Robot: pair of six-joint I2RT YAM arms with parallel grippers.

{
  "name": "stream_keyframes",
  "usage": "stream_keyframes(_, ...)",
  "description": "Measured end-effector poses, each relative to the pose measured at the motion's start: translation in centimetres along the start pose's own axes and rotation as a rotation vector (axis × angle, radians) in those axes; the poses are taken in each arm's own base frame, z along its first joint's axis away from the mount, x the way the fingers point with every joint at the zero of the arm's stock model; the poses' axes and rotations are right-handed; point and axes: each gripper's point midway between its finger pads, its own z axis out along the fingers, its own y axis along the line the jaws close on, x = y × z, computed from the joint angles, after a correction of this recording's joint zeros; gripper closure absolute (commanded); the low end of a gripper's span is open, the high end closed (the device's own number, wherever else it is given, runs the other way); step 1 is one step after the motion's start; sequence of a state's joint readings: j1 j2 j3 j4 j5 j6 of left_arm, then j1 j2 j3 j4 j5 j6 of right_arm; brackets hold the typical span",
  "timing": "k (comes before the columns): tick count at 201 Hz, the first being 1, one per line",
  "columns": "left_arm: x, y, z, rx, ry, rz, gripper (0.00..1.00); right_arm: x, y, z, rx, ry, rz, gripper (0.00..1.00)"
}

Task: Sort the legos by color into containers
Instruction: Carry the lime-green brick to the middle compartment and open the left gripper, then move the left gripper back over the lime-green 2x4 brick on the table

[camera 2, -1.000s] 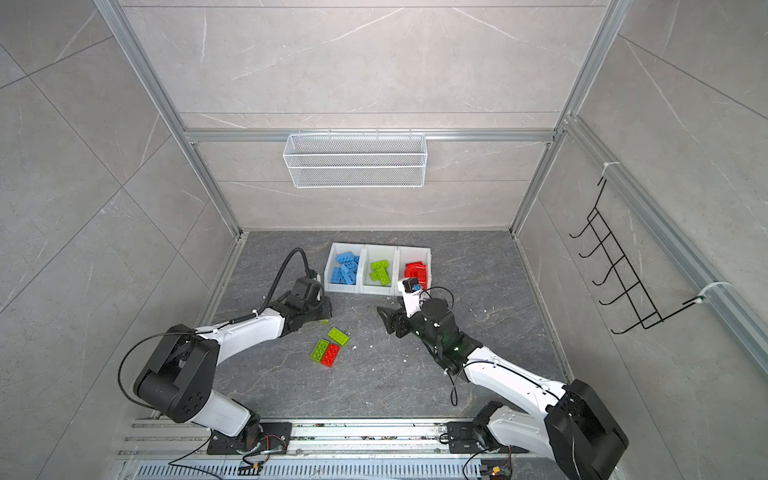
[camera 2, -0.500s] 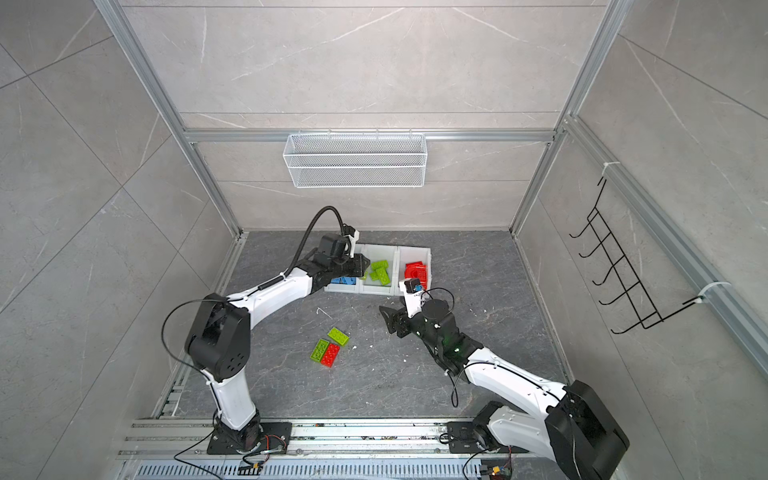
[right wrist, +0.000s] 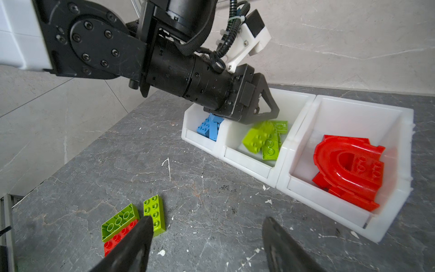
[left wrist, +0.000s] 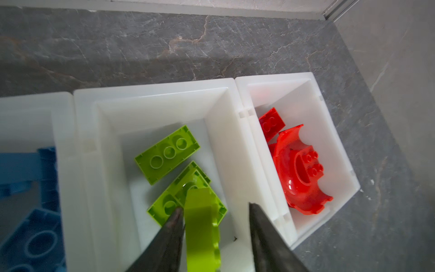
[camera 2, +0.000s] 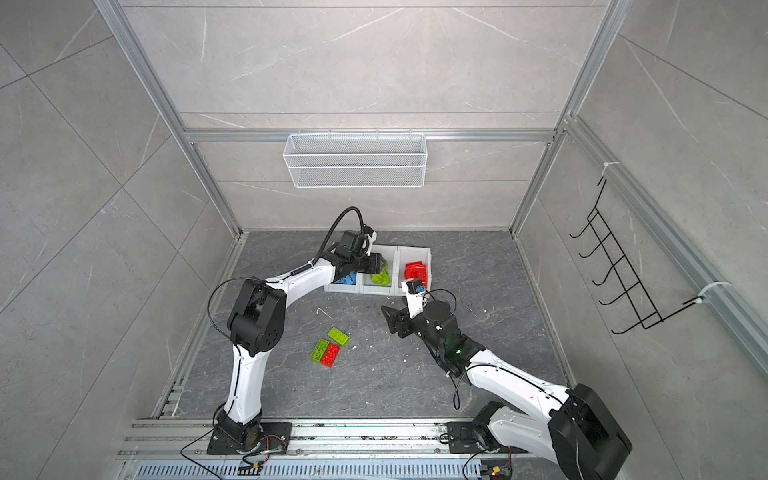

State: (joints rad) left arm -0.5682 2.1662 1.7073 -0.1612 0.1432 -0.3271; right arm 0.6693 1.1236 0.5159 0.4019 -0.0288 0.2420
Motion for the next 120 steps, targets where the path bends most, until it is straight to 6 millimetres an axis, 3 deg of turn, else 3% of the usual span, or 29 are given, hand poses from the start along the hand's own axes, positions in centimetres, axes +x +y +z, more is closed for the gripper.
stream_keyframes(34,0.1,0.8,-0.3,-0.05,0.005,0.014,0.36,0.0,0.0,0.0,0.0,0.001,0.0,0.25)
stream_keyframes(55,0.1,1.0,-2.1,-0.079,0.002,0.022,0.36,0.4,-0.1,0.2,0.002,0.012,0.0,0.25)
stream_keyframes(69,0.4,1.0,-4.8,-0.101,-0.006,0.025,0.35,0.6,-0.1,0.3,0.004,0.019,0.001,0.25)
stream_keyframes(94,0.9,0.8,-11.5,-0.135,-0.054,0.03,0.35,0.6,-0.1,0.3,0.004,0.02,0.001,0.24)
stream_keyframes(120,3.7,1.5,-17.5,-0.176,-0.088,0.013,0.33,0.6,-0.1,0.3,0.003,0.02,0.0,0.24)
